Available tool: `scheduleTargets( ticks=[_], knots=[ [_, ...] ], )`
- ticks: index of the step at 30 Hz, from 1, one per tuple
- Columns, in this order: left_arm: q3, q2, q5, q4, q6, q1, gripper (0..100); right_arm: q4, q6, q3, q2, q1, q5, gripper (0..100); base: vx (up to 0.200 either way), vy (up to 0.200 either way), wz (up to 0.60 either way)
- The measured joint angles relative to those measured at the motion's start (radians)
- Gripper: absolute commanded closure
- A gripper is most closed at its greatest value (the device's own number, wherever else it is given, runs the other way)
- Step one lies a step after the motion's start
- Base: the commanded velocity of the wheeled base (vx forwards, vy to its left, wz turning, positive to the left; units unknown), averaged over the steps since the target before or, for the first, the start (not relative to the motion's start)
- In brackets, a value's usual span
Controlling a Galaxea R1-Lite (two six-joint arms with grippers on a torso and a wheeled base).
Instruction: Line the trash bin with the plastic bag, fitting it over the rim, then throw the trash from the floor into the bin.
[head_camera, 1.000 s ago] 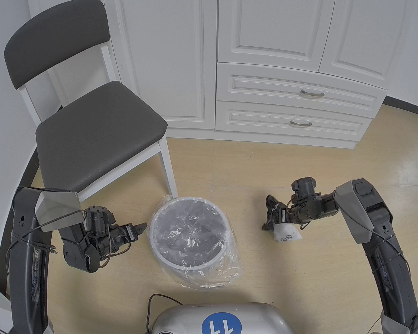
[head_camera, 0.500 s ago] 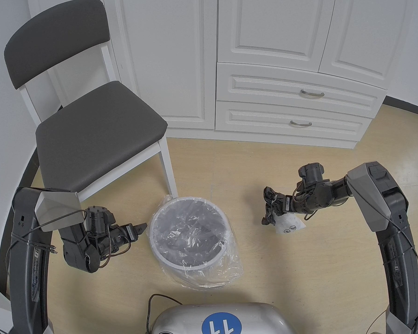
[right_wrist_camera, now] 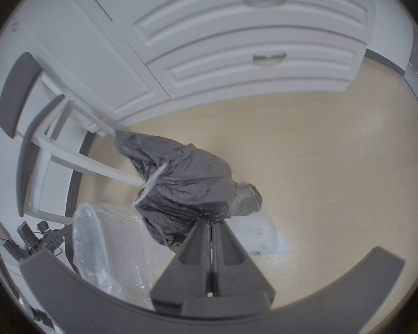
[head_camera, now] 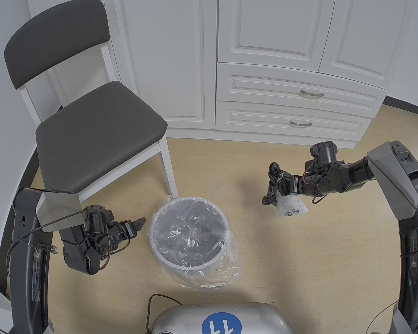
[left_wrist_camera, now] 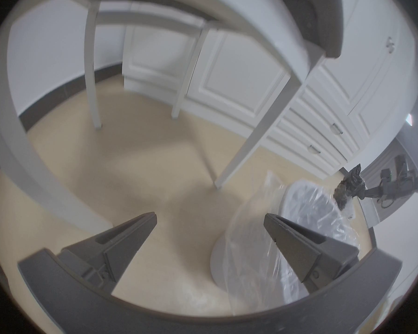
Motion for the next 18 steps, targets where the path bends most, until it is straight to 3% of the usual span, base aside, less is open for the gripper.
scheduleTargets(
  ticks=[3, 6, 18],
  knots=[
    [0.023, 0.013, 0.023, -0.14, 0.048, 0.007, 0, -0.039, -0.001, 0.057, -0.063, 0.007, 0.002, 100, 0.0, 0.0, 0.0],
    [0.069, 0.015, 0.031, -0.198, 0.116, 0.017, 0, -0.084, -0.003, 0.125, -0.13, 0.019, 0.003, 100, 0.0, 0.0, 0.0],
    [0.316, -0.127, -0.024, -0.185, 0.201, -0.024, 0, -0.21, -0.019, 0.407, -0.39, 0.156, 0.003, 100, 0.0, 0.0, 0.0]
  ],
)
